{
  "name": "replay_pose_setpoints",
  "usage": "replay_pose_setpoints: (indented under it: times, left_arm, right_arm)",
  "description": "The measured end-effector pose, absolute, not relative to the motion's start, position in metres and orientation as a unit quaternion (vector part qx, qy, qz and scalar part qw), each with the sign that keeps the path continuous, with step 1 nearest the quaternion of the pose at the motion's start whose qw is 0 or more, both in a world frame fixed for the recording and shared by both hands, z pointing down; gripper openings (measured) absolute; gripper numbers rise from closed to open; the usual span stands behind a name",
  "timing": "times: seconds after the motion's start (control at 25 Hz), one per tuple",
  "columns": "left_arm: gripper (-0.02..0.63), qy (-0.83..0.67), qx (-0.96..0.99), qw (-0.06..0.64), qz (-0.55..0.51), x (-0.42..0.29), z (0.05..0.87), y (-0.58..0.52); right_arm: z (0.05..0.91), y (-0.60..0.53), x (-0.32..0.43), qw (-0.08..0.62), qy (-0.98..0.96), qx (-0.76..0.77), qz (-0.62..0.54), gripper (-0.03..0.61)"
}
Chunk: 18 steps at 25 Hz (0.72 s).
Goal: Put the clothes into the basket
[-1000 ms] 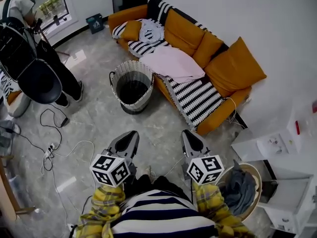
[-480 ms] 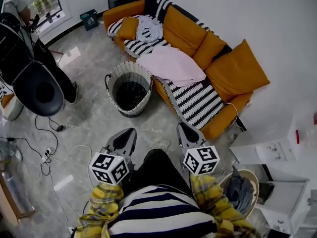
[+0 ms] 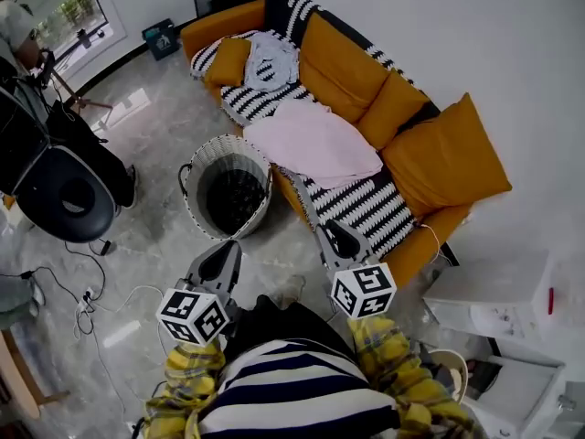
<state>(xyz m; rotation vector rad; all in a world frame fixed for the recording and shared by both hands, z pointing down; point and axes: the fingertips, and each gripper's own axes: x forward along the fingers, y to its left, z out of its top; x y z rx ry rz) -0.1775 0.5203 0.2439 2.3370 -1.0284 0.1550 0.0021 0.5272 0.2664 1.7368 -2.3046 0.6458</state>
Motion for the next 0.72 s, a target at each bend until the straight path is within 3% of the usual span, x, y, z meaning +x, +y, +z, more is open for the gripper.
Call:
replay_pose_setpoints:
  times: [0.72]
  left_arm:
    - [0.025, -0.389, 0.859, 0.324, 0.077, -0.127, 0.298, 0.379]
  right_arm:
    - [0.333, 0.384, 0.058, 0.132, -0.763, 0.573, 0.268, 0.107]
